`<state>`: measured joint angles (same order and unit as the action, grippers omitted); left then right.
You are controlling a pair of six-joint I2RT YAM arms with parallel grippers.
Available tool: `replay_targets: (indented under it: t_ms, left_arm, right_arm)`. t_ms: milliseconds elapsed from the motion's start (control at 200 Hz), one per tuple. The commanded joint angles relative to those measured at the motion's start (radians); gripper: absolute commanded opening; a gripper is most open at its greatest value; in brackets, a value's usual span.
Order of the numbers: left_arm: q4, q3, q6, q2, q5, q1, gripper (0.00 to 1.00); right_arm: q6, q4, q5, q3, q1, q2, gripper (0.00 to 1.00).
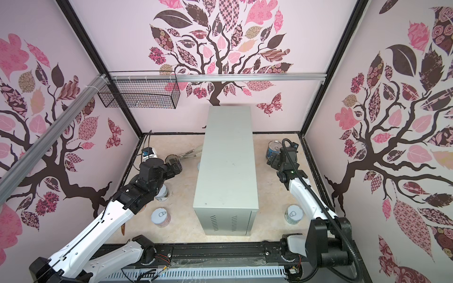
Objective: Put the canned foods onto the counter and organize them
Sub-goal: 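Grasp the blue Progresso can with the right gripper while the left arm reaches forward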
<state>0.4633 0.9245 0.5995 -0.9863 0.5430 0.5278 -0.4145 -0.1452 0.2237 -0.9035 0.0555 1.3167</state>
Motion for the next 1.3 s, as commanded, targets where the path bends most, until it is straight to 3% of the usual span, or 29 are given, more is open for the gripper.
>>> replay_targets:
  t_ms: [0, 330, 455, 540, 600, 850, 1295]
  left_arm:
    - [-0.085, -0.061, 0.038, -0.024, 0.024, 0.008, 0.98]
    - [-0.338, -0.300, 0.076, -0.048, -0.004, 0.016, 0.98]
    - [-0.336, -0.303, 0.059, -0.083, 0.061, 0.021, 0.98]
    - [-0.349, -0.281, -0.009, -0.102, 0.202, 0.115, 0.98]
    - [-0.363, -0.270, -0.026, -0.110, 0.228, 0.153, 0.98]
    - [-0.383, -0.262, -0.033, -0.116, 0.180, 0.170, 0.98]
    - [-0.457, -0.300, -0.021, -0.153, 0.093, 0.126, 0.98]
  right_arm:
    - [0.005, 0.018, 0.032, -0.077, 0.007, 0.084, 1.00]
    - [0.097, 0.025, 0.105, -0.291, 0.036, 0.376, 1.00]
    - [0.141, 0.011, 0.175, -0.364, 0.043, 0.467, 1.00]
    - [0.151, 0.014, 0.184, -0.400, 0.044, 0.516, 1.00]
    - [0.156, 0.021, 0.178, -0.419, 0.043, 0.548, 1.00]
    - [0.183, 0.016, 0.204, -0.509, 0.042, 0.648, 1.00]
    - [0.193, 0.002, 0.146, -0.632, 0.002, 0.782, 1.00]
